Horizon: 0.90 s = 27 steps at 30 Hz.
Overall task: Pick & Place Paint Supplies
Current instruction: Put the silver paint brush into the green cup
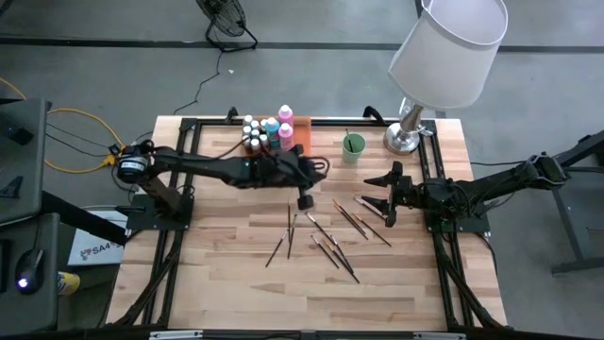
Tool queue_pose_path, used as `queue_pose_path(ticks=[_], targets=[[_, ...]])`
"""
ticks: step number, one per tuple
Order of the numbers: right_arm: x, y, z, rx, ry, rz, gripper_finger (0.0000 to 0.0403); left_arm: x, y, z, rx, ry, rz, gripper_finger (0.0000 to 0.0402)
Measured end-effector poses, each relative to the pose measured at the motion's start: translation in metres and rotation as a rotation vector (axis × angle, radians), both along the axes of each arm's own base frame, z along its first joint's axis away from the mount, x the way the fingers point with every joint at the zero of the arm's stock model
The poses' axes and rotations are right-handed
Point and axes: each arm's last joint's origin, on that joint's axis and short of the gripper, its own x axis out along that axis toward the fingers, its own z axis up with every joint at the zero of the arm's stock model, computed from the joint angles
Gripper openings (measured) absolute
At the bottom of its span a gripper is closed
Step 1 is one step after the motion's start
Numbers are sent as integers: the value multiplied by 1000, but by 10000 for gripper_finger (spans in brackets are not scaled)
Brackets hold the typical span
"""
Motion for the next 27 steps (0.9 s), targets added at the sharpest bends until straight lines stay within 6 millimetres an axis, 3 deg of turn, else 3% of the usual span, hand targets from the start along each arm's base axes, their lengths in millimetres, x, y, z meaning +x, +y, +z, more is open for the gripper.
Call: queue_pose_path(ticks=[14, 21, 27], targets=[[0, 0, -1, -1, 5, 0, 239, 3, 48, 23, 24, -261, -185, 0], [0, -2, 3, 104, -59, -44, 239, 8, 52, 23, 41, -323, -239, 0], [12, -14, 3, -17, -76, -149, 239, 9, 52, 21, 54, -315, -261, 0]])
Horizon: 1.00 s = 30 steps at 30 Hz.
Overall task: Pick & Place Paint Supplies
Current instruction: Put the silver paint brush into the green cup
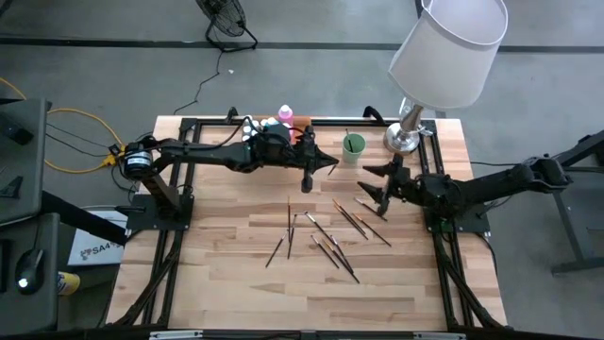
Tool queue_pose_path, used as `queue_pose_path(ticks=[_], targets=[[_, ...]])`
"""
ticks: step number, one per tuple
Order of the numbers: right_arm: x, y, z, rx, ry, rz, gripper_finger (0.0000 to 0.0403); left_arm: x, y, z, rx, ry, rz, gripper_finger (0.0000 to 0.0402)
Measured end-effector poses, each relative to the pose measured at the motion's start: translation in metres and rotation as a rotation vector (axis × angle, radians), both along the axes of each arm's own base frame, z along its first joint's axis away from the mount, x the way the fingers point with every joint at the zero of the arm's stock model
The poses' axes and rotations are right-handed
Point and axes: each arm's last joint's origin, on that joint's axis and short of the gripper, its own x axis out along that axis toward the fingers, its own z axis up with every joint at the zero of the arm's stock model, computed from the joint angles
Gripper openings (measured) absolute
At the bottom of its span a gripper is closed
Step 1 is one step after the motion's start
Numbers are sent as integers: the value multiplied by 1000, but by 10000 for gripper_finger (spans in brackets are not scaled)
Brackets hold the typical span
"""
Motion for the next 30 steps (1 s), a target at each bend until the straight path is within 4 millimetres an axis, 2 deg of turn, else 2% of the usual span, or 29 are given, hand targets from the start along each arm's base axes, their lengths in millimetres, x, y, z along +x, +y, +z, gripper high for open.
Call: queue_pose_path(ticks=[6, 12, 16, 20, 24, 30], targets=[[21, -18, -10, -11, -10, -88, 239, 0, 0, 0, 1, 0, 0, 0], [49, -27, -10, -11, -25, 32, 239, 0, 0, -1, 0, 5, 0, 0], [70, -33, -6, -40, -9, 49, 239, 0, 0, -1, 0, 7, 0, 0], [81, -35, -5, -54, 3, 65, 235, 0, 0, -1, -1, 13, 0, 0], [82, -35, -4, -55, 2, 57, 202, 0, 0, -2, -3, 17, 0, 0], [81, -35, -2, -56, -7, 57, 101, 0, 0, -3, -6, 26, 0, 0]])
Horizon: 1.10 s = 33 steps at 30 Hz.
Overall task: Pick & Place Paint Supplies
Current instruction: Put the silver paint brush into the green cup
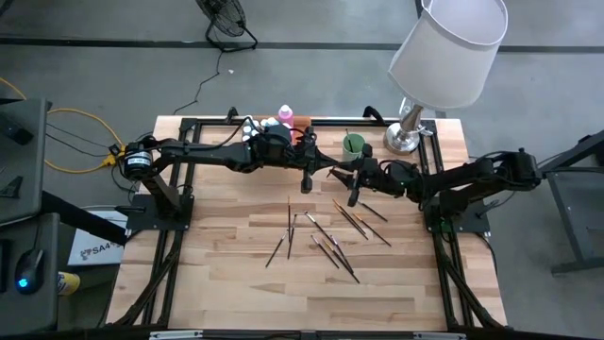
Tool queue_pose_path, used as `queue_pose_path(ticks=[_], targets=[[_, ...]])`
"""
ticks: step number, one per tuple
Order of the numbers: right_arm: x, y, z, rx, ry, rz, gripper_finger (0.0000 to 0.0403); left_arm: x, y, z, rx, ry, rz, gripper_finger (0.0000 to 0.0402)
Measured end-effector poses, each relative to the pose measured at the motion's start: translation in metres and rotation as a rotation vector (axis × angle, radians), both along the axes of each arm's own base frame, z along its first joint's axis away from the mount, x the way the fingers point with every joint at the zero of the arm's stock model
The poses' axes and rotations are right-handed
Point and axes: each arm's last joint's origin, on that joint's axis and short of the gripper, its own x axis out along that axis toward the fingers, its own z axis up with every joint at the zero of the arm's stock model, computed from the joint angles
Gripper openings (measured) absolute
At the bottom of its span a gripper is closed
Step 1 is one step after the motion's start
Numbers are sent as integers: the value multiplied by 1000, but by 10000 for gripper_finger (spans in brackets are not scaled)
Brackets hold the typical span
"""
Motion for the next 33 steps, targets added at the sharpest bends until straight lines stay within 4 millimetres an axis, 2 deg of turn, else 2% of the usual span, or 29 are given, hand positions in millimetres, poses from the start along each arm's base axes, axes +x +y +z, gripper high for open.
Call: queue_pose_path(ticks=[4, 5, 14, 17, 20, 26, 33], targets=[[0, 0, -1, 1, 9, 1, 25, 0, 0, 0, -12, 0, 1, 0], [0, 0, -1, 1, 15, 0, 17, 0, 0, 0, -14, 1, 2, 0], [0, 0, -4, 38, 34, 3, 12, 0, 0, 0, -15, 3, 1, 6], [0, 0, -5, 49, 36, -13, 12, 0, 0, 0, 28, 4, -2, 30], [-2, -1, -5, 53, 58, -55, 12, -2, 0, 2, 61, 1, 3, 77], [-16, -4, 7, 43, 84, -203, 12, -26, -2, 24, 46, 61, 131, 171], [-42, -11, 34, -21, 37, -423, 12, -49, -4, 36, 67, 142, 213, 186]])
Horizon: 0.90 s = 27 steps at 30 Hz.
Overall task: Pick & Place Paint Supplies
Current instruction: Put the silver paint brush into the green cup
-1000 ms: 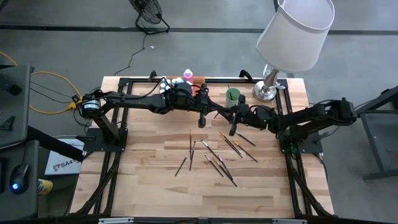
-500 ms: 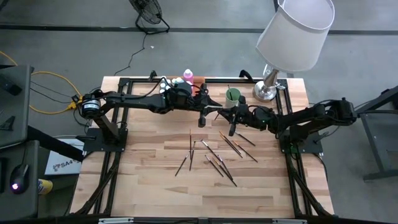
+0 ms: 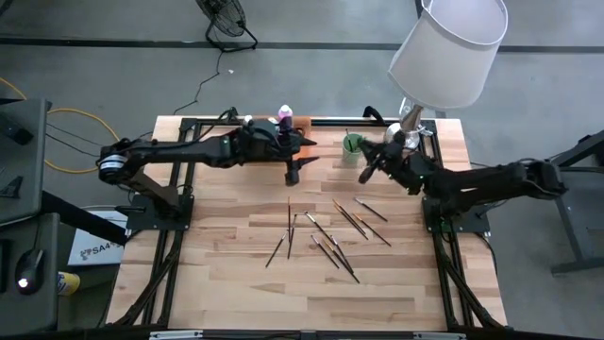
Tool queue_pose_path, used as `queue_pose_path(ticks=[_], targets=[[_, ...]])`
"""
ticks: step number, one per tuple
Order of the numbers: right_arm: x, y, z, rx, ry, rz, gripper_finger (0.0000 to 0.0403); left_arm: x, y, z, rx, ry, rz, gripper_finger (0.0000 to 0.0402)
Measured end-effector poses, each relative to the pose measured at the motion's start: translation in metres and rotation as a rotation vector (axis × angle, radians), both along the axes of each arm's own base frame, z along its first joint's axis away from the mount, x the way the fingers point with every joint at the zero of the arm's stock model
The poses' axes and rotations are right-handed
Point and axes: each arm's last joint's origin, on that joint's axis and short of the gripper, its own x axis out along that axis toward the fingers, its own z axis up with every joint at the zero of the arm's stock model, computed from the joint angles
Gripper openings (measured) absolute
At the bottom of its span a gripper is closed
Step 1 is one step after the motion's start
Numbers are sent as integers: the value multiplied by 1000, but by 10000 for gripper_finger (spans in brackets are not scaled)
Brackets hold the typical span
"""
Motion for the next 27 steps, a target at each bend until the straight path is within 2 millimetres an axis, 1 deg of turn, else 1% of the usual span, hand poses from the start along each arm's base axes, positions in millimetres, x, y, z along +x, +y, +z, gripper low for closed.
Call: queue_pose_path(ticks=[3, 9, 14, 20, 24, 27], targets=[[-9, -8, 5, 0, -8, -73, 12, -4, -1, -8, -4, 24, 6, 187], [-16, -27, 2, 26, 16, -177, 12, -14, -3, -29, -13, -25, 14, 187], [-14, -45, -9, 83, 37, -192, 12, -32, -7, -44, -24, -94, 19, 187], [-7, -66, -31, 166, 71, -225, 12, -54, -11, -59, -40, -180, 21, 187], [-1, -75, -41, 189, 72, -197, 13, -64, -15, -68, -64, -225, -25, 187], [1, -80, -49, 209, 95, -196, 13, -71, -17, -71, -59, -250, -30, 187]])
